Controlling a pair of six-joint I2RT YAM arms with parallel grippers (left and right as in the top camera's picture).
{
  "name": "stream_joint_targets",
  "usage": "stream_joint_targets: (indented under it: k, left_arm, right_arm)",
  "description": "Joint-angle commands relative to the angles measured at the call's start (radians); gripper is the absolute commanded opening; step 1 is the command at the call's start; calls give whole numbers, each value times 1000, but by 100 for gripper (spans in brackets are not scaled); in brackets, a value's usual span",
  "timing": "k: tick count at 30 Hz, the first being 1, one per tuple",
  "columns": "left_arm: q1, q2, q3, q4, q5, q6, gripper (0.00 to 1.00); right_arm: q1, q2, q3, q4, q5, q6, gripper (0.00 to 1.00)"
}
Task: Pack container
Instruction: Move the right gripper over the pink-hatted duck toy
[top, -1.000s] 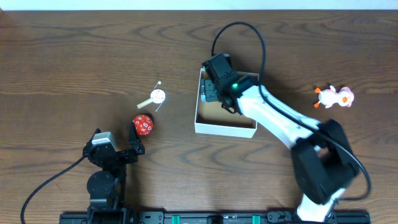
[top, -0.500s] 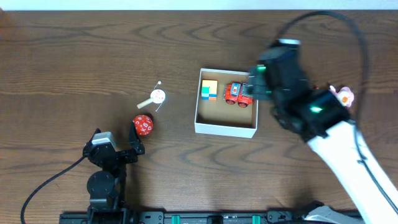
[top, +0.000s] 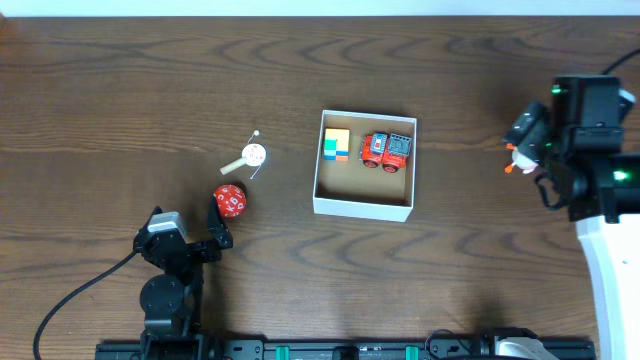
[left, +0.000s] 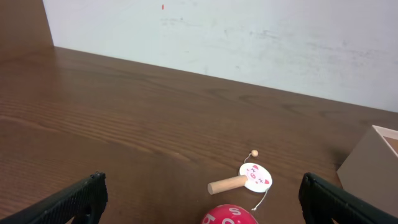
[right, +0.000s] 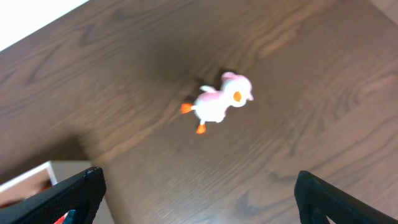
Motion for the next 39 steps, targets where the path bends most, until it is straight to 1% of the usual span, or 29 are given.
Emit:
stream_joint_targets:
  k: [1,5,10,14,16,19,24,30,35,39]
  left_arm:
    - [5,2,-21,-37,-11,-2,98]
    - [5,2,-21,-37,-11,-2,98]
    - [5,2,-21,-37,-11,-2,98]
    - [5,2,-21,-37,-11,-2,98]
    - [5,2,-21,-37,-11,-2,98]
    - [5,2,-21,-37,-11,-2,98]
    - [5,2,-21,-37,-11,-2,98]
    - [5,2,-21,-37,-11,-2,98]
    - [5,2,-21,-37,-11,-2,98]
    - [5,2,-21,-37,-11,-2,98]
  right_arm:
    - [-74,2,0,3,-56,41,99]
    - [-124,4,-6,3,-55,146,99]
    - [-137,8,-10,7,-55,166,99]
    - [-139,28,-12,5,-55,297,99]
    - [-146,50,-13,6,-55,336,99]
    - [-158,103,-13,8,-55,370,99]
    - [-180,224,-13,33,-75,376,99]
    - [-205,393,-13,63,-106,451,99]
    - [-229,503,-13,122,-121,454,99]
    - [-240,555,-13,161,-122,454,99]
